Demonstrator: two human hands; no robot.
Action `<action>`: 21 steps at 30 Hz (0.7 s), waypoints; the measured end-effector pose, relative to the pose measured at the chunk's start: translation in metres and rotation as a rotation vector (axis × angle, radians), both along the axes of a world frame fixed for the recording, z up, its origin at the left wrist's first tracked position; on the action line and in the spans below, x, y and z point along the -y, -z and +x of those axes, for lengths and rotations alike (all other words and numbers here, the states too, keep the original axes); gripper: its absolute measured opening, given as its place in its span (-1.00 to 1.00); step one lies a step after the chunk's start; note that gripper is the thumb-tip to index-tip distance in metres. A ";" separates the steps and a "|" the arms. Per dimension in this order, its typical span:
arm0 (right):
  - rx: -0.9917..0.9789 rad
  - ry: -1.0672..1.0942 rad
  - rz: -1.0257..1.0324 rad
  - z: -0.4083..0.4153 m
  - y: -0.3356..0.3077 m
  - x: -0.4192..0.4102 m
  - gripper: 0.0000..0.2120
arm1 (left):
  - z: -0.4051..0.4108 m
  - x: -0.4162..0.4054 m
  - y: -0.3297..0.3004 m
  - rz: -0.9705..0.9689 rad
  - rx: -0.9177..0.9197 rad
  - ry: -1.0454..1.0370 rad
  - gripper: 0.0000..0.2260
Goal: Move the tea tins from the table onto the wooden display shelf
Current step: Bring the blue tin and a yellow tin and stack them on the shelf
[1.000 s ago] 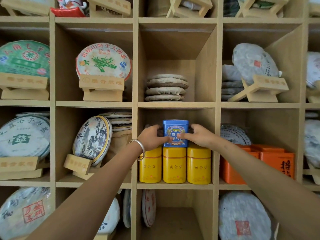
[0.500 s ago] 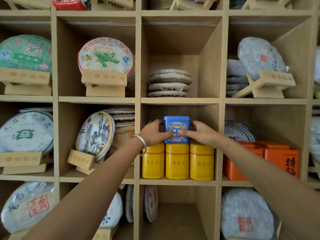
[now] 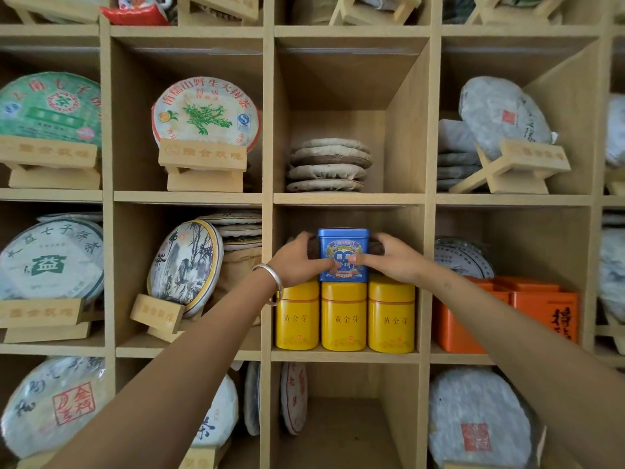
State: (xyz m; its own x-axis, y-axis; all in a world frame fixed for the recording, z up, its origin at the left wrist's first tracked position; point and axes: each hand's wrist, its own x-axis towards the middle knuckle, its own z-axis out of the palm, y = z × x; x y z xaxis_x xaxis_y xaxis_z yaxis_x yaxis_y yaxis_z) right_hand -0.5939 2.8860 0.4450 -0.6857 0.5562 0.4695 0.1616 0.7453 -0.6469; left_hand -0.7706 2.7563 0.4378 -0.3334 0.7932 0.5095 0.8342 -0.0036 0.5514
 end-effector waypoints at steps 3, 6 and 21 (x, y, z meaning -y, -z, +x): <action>-0.060 0.070 0.039 0.012 -0.003 0.010 -0.22 | 0.011 0.015 0.000 0.061 0.013 -0.024 -0.25; -0.210 0.068 0.079 0.045 0.018 0.025 -0.27 | 0.024 0.038 0.016 0.156 -0.073 -0.079 -0.25; -0.121 0.270 0.560 0.098 0.166 0.034 -0.74 | 0.118 0.009 0.151 0.037 -0.572 0.077 -0.57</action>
State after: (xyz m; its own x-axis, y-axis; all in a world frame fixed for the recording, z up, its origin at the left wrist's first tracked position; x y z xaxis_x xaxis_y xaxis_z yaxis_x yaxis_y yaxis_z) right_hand -0.4956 2.8520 0.2788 -0.4789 0.3496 0.8053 0.3417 0.9192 -0.1959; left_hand -0.6525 2.7472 0.2871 0.0611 0.7828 0.6193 0.9962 -0.0866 0.0113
